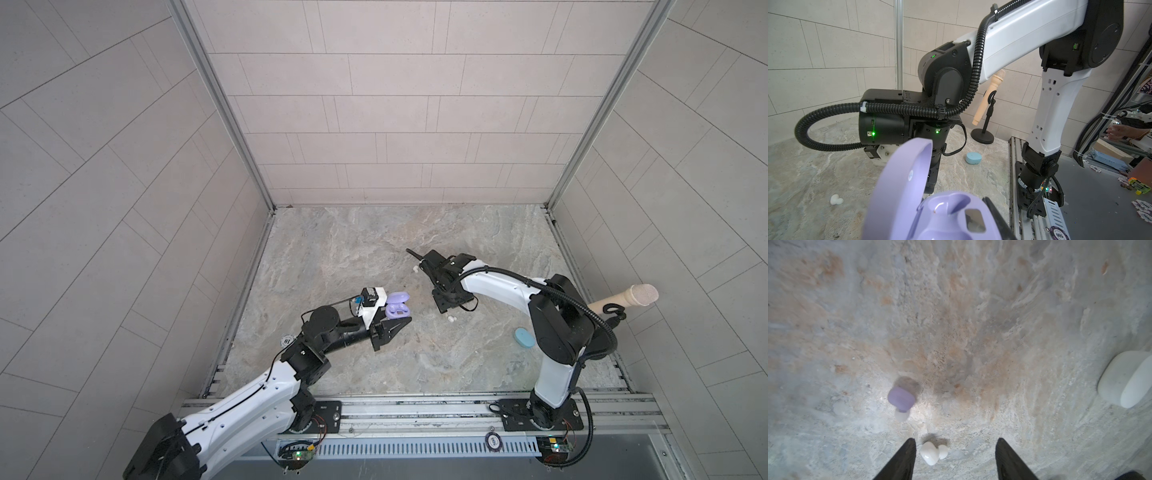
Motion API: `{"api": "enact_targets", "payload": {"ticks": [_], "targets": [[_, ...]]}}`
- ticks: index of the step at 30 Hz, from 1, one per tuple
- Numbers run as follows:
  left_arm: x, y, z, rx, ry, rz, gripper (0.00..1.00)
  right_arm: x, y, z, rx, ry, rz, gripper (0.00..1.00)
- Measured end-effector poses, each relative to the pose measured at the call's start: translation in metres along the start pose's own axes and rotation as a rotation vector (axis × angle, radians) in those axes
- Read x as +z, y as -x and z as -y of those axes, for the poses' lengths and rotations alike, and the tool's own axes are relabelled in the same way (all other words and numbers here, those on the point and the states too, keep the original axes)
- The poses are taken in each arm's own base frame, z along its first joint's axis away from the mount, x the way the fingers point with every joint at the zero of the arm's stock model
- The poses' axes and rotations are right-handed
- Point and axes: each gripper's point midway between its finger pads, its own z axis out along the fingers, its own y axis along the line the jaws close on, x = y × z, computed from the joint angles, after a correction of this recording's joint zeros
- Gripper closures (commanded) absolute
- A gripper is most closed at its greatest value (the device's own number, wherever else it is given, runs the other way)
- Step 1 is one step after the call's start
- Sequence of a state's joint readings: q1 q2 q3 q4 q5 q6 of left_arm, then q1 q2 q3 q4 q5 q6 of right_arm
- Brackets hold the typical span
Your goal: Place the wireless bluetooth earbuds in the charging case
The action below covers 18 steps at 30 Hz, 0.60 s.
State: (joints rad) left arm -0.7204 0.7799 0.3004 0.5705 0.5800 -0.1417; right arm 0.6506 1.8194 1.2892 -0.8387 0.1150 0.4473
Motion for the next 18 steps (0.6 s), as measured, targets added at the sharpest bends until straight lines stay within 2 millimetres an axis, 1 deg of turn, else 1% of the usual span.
{"api": "enact_targets", "payload": {"ticks": [2,8,14,18], "targets": [[0.000,0.000,0.000,0.000,0.000,-0.001,0.91,-0.001,0.000,-0.005,0.023,0.048,0.002,0.36],[0.001,-0.001,0.000,-0.002,-0.001,-0.005,0.92,0.008,0.002,-0.016,0.095,0.164,-0.005,0.35],[0.001,-0.001,0.000,-0.002,-0.001,-0.004,0.92,0.008,0.013,-0.038,0.139,0.285,0.018,0.35],[0.000,0.000,0.000,0.000,-0.002,0.000,0.92,0.016,0.014,-0.047,0.164,0.329,-0.007,0.35]]}}
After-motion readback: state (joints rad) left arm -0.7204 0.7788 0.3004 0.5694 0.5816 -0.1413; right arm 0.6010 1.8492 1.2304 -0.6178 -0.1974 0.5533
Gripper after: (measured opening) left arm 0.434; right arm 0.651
